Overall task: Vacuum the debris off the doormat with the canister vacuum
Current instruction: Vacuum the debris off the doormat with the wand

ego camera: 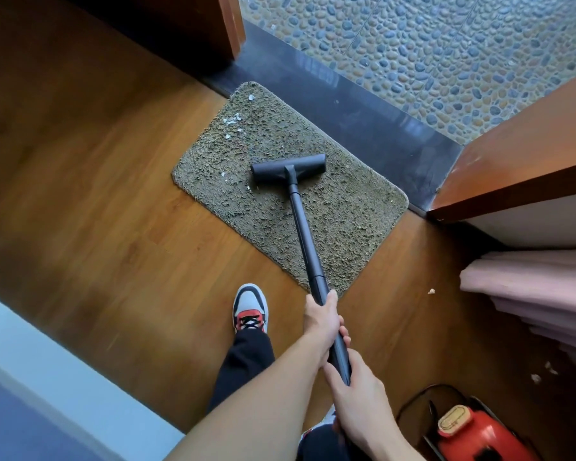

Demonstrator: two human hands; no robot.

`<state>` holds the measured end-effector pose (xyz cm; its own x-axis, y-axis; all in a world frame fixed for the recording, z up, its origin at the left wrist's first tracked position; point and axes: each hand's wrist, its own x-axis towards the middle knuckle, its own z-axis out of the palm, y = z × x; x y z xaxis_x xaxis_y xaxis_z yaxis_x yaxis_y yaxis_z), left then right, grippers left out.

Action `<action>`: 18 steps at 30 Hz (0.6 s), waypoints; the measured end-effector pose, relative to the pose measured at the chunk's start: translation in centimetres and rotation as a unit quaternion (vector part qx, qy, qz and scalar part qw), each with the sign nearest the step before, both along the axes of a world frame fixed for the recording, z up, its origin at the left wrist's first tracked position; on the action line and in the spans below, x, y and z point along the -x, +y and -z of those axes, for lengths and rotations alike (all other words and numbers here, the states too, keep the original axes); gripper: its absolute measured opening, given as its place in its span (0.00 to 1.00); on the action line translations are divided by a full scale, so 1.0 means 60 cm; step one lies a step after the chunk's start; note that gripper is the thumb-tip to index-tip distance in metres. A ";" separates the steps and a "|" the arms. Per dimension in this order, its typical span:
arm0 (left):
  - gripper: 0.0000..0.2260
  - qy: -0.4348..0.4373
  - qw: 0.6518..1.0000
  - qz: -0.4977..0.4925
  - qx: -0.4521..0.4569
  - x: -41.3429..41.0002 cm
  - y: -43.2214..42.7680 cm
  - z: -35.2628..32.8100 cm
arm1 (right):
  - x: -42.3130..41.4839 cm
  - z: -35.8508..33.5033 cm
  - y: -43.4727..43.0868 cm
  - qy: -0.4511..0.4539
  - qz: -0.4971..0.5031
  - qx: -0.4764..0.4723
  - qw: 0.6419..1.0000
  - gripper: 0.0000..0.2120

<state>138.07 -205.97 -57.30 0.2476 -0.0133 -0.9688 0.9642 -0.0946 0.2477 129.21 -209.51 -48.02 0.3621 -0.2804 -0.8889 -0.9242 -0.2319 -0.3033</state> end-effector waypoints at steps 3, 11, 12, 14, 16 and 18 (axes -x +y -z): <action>0.11 -0.001 1.000 -0.004 -0.008 0.015 0.007 0.003 | 0.016 0.000 0.005 -0.001 -0.009 0.004 1.000 0.11; 0.12 -0.014 0.999 -0.028 -0.034 -0.056 0.062 0.015 | -0.060 0.005 0.046 -0.010 -0.032 -0.014 0.999 0.13; 0.13 -0.014 0.999 -0.029 -0.037 -0.074 0.070 0.018 | -0.076 0.009 0.053 -0.005 -0.038 -0.020 0.999 0.13; 0.14 -0.017 0.999 -0.031 -0.041 -0.113 0.086 0.019 | -0.112 0.014 0.066 -0.006 -0.051 -0.026 0.998 0.17; 0.13 -0.026 0.998 -0.029 -0.047 -0.151 0.097 0.018 | -0.146 0.024 0.076 -0.009 -0.055 -0.033 0.998 0.19; 0.13 -0.039 0.998 -0.030 -0.049 -0.187 0.105 0.018 | -0.180 0.030 0.082 -0.023 -0.048 -0.037 0.998 0.16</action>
